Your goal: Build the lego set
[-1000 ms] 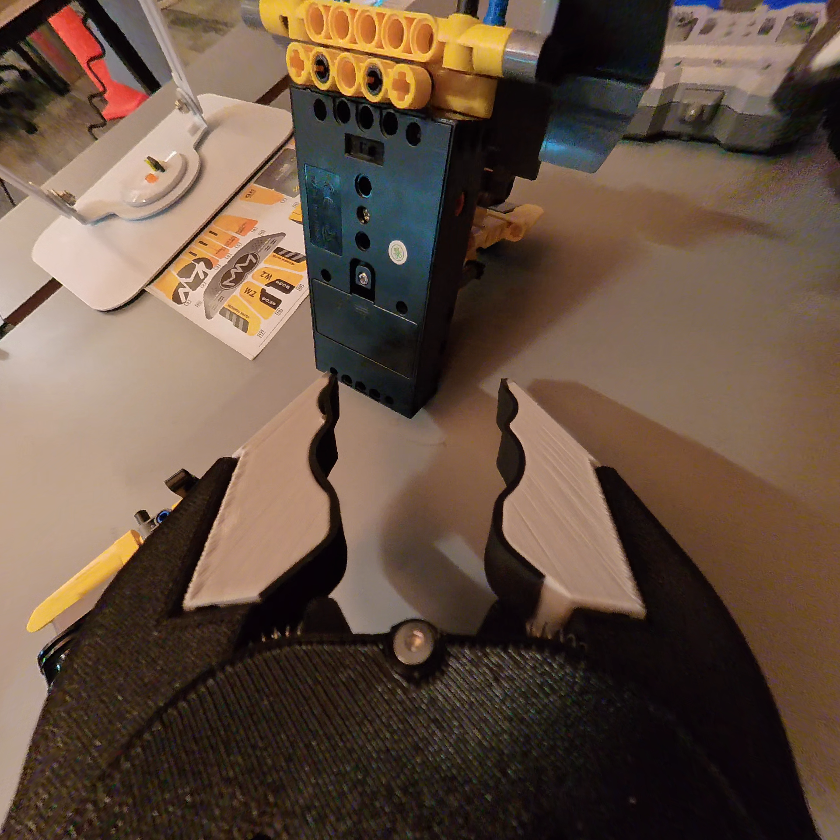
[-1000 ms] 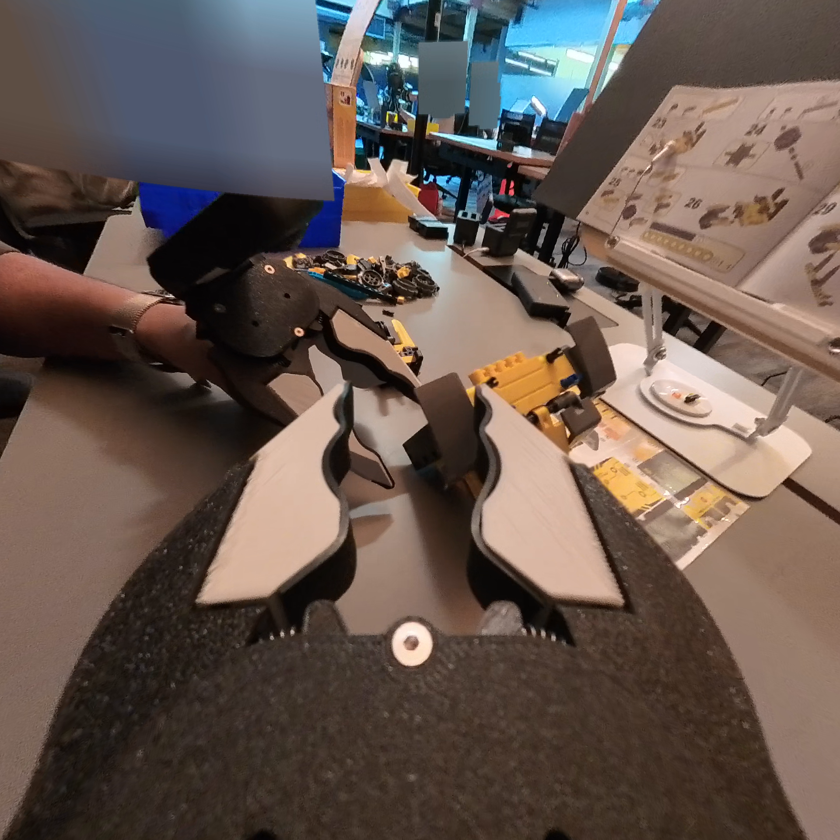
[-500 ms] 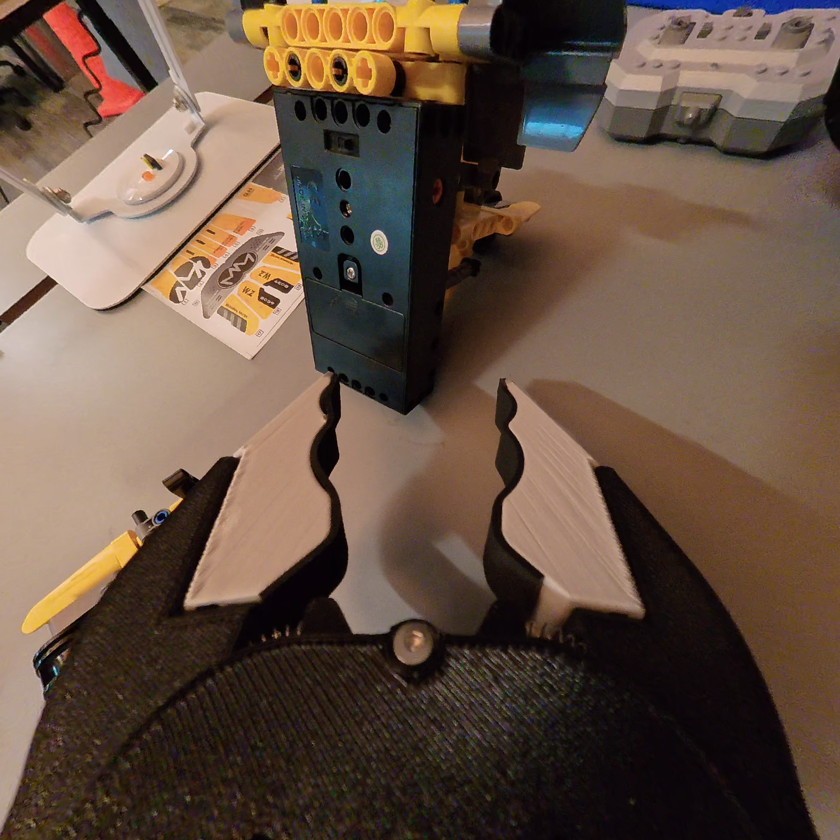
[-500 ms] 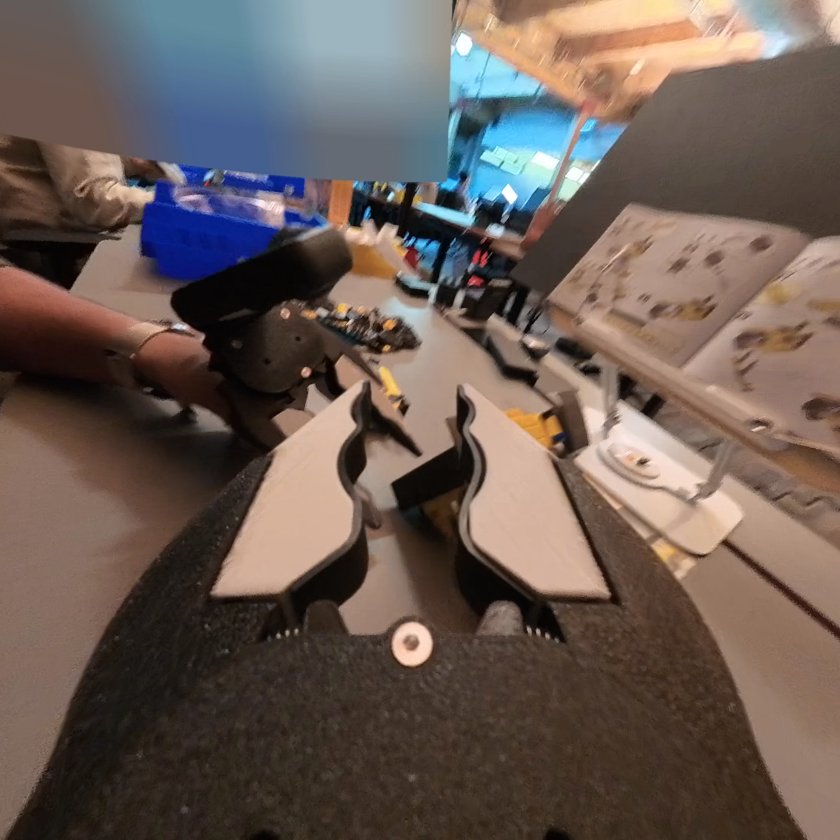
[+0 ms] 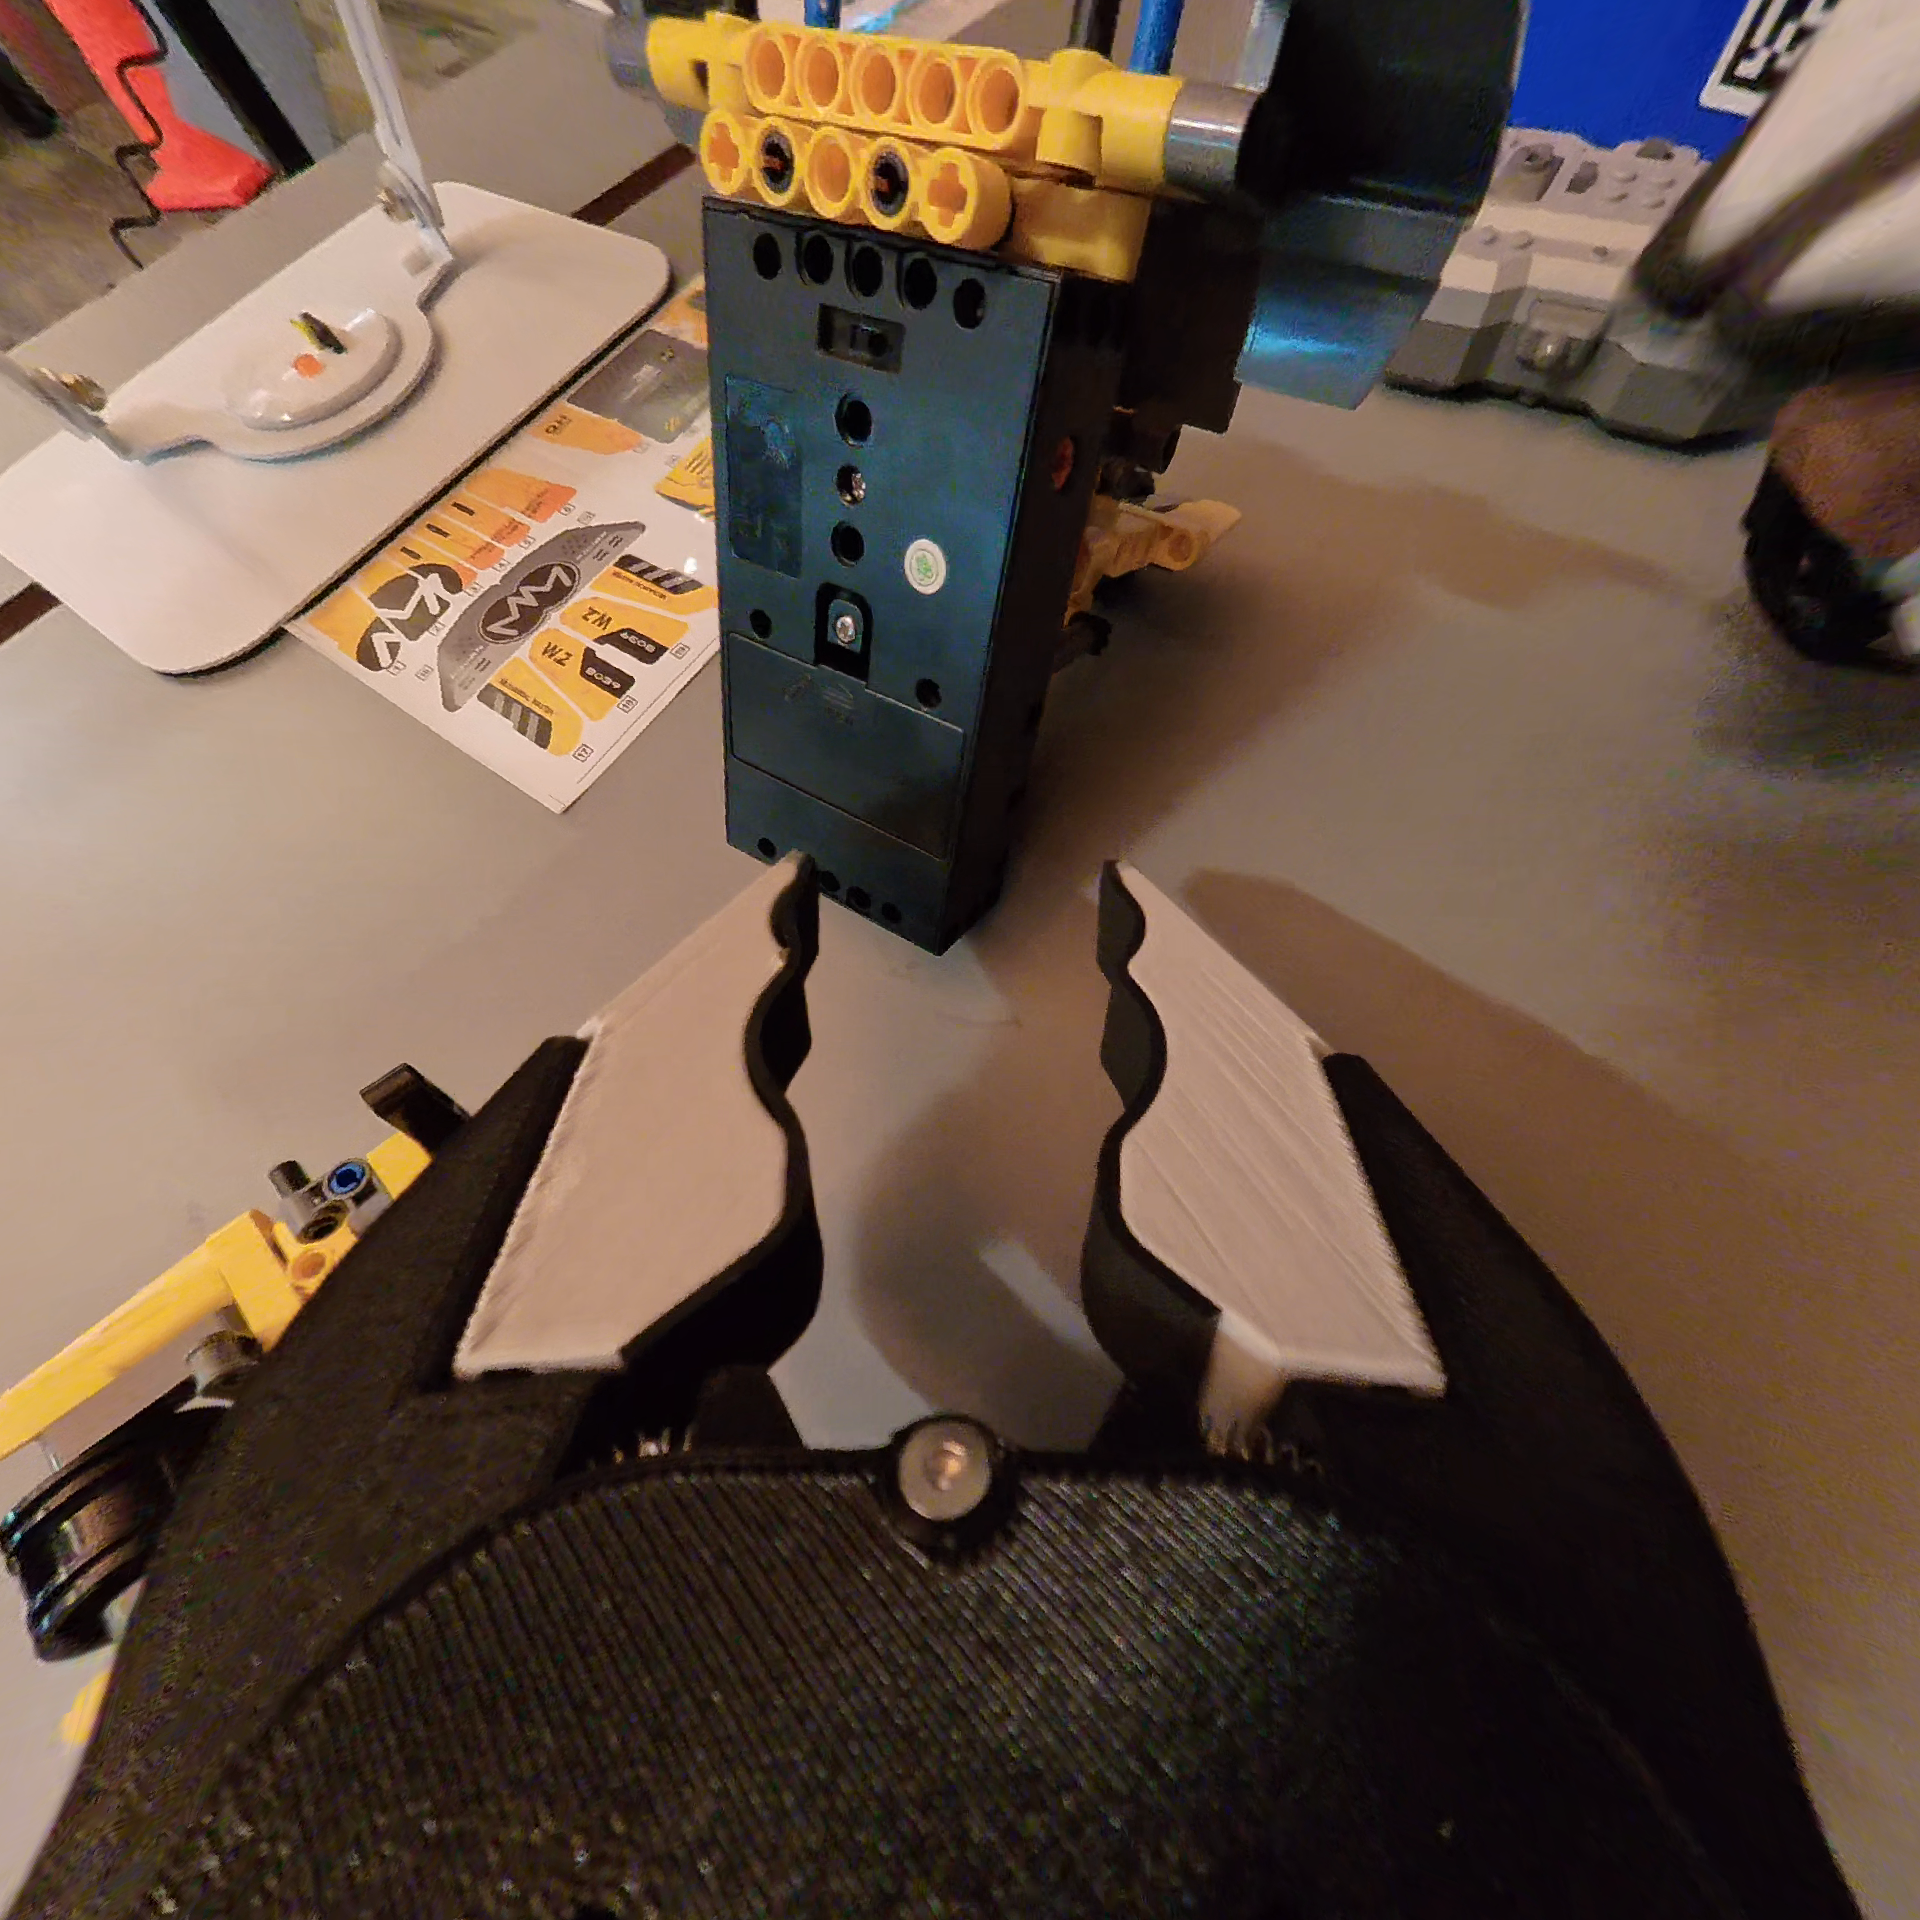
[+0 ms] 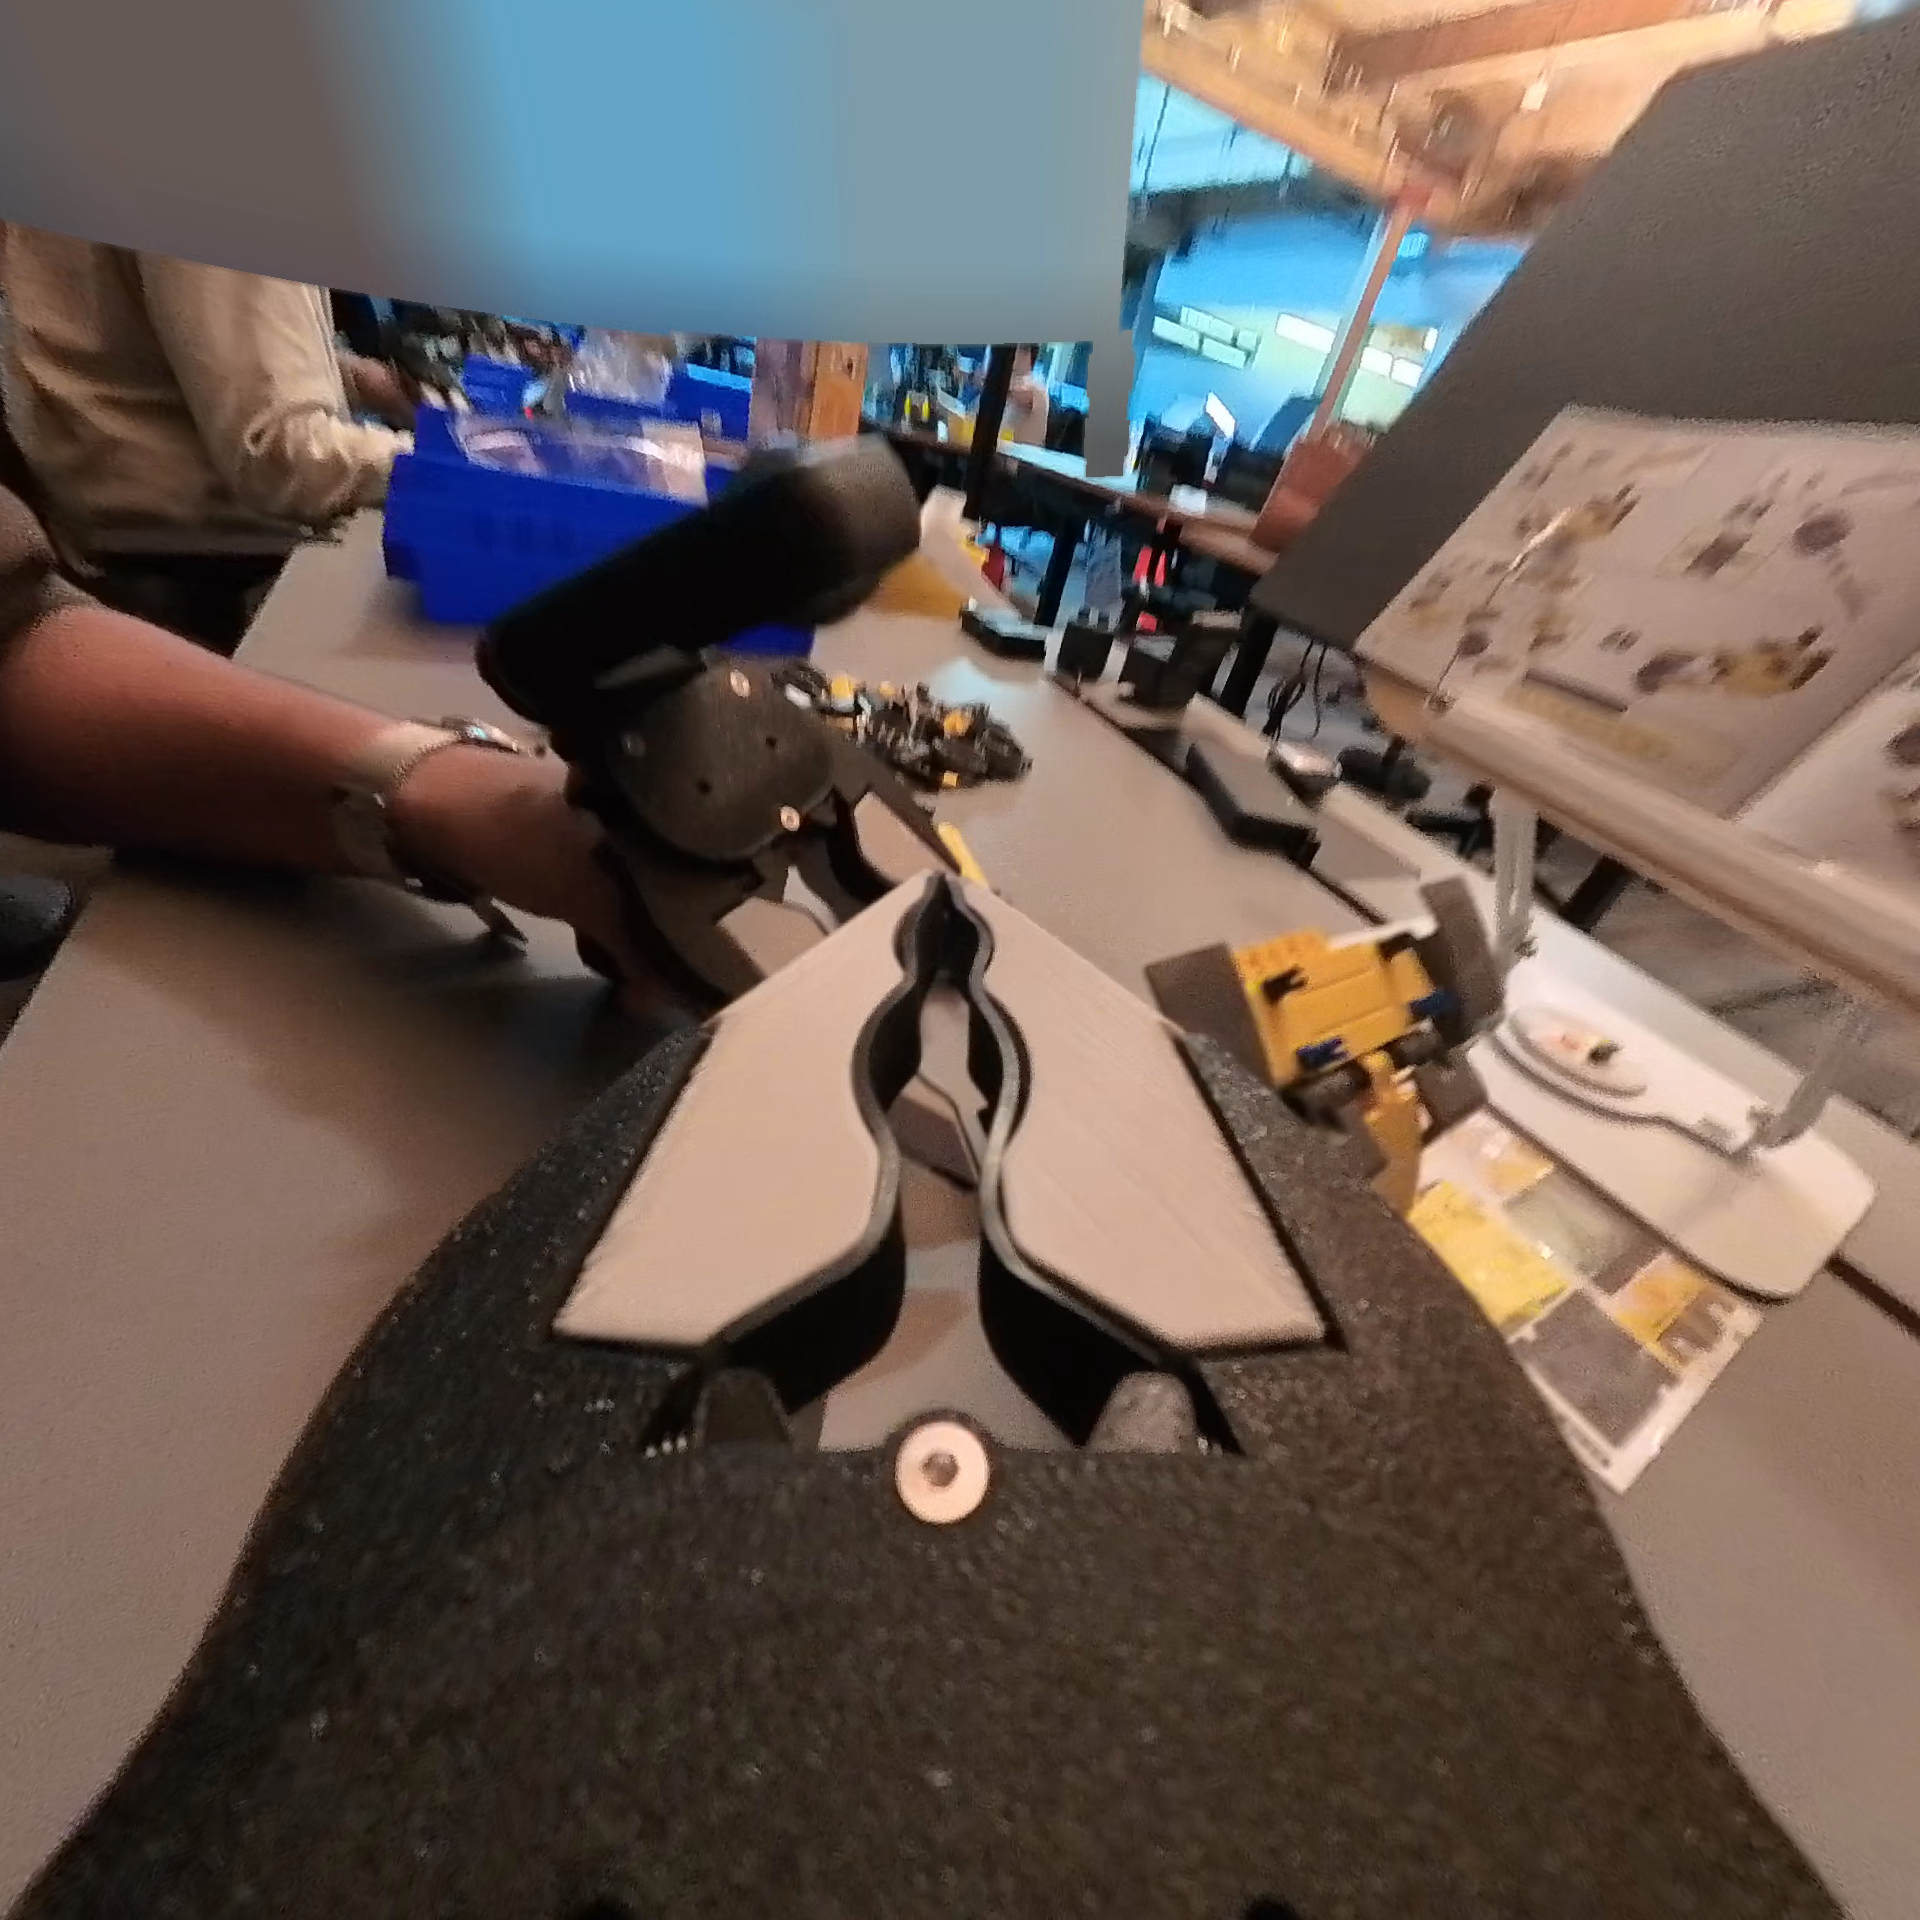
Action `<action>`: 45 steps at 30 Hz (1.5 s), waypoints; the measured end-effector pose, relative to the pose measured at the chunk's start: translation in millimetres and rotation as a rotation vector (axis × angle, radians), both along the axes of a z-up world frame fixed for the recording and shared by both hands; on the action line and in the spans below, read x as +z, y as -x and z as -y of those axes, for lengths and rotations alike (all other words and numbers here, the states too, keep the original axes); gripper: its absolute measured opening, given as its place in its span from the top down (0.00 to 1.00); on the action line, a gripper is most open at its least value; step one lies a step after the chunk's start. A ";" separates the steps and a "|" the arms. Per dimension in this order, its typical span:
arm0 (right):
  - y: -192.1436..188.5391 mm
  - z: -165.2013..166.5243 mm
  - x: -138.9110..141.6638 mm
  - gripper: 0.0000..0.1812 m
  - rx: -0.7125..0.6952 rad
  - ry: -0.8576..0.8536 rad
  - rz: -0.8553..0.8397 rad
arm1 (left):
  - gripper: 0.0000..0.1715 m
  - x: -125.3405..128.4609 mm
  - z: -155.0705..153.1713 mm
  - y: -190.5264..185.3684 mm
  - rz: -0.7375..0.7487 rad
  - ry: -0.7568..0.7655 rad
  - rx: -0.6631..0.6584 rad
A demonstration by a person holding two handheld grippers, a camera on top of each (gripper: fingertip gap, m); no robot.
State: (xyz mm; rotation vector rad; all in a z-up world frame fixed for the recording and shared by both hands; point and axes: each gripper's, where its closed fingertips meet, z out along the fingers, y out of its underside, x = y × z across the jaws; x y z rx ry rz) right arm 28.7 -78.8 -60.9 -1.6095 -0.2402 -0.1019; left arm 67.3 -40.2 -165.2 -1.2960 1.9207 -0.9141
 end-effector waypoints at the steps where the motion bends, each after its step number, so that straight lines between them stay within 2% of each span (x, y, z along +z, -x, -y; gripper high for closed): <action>1: 1.5 -4.1 -9.7 1.00 0.007 0.049 -0.007 | 0.71 -0.1 -0.1 0.1 -0.005 0.013 -0.002; 4: 17.1 -12.9 -37.3 1.00 0.085 0.188 -0.032 | 0.73 0.2 -0.1 0.1 -0.016 0.046 -0.007; 7: 26.9 -19.9 -49.7 1.00 0.109 0.218 -0.053 | 0.73 0.6 0.2 0.3 -0.020 0.063 -0.012; 8: 26.7 -21.4 -51.7 1.00 0.102 0.223 -0.053 | 0.77 0.1 -0.8 0.1 -0.022 0.060 -0.006; 17: 13.7 -18.8 -41.6 1.00 0.088 0.174 -0.164 | 0.74 -4.7 -0.8 -0.7 -0.058 0.074 -0.007; 22: 16.5 -18.1 -42.5 0.99 0.095 0.180 -0.155 | 0.73 -6.7 1.1 -0.2 -0.064 0.053 -0.016; 28: 14.8 -19.5 -45.5 0.94 0.077 0.197 -0.154 | 0.71 -8.9 4.7 1.1 -0.064 0.013 -0.035; 34: 12.4 -18.3 -42.9 0.91 0.085 0.185 -0.191 | 0.70 -8.6 4.7 1.2 -0.078 0.056 -0.040; 37: 20.3 -11.8 -27.1 0.88 0.124 0.087 -0.148 | 0.69 -8.9 4.2 1.0 -0.089 0.077 -0.038; 40: 18.5 3.8 12.2 0.89 0.118 -0.147 -0.095 | 0.68 -8.1 2.8 0.5 -0.084 0.078 -0.029; 43: -13.8 26.2 50.2 0.87 -0.028 -0.358 -0.079 | 0.68 -9.0 3.5 0.7 -0.086 0.067 -0.032; 45: -49.5 44.0 67.5 0.85 -0.198 -0.453 -0.089 | 0.68 -10.7 4.3 0.8 -0.093 0.055 -0.036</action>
